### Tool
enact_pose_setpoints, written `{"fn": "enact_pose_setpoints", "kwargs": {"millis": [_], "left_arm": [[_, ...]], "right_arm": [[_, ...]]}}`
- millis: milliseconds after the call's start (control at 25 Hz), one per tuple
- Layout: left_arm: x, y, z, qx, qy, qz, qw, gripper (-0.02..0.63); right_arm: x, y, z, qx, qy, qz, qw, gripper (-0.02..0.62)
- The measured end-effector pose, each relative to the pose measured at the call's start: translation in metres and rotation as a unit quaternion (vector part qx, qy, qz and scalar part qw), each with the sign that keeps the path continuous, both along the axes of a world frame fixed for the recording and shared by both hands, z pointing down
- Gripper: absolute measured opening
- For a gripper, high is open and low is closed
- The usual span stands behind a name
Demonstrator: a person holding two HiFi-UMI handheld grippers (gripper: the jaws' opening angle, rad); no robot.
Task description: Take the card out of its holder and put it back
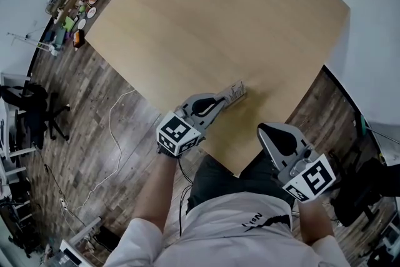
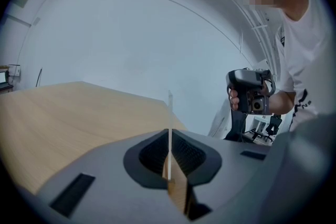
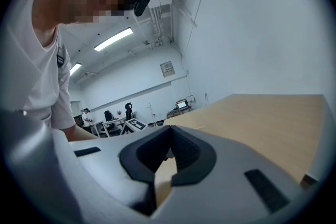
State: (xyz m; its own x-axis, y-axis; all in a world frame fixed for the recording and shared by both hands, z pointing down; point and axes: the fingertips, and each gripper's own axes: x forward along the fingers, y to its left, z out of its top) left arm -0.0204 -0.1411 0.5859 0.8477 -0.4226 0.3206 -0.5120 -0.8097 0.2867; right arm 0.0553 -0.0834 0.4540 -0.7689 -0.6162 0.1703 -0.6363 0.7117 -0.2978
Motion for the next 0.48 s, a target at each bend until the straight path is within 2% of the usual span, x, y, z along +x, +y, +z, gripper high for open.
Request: {"fn": "enact_pose_setpoints", "kwargs": {"millis": [480], "left_arm": [[-0.0036, -0.0002, -0.0005, 0.011, 0.001, -0.013, 0.9999, 0.025]], "right_arm": [[-0.0019, -0.0006, 0.0029, -0.004, 0.001, -0.005, 1.0, 0.012]]}}
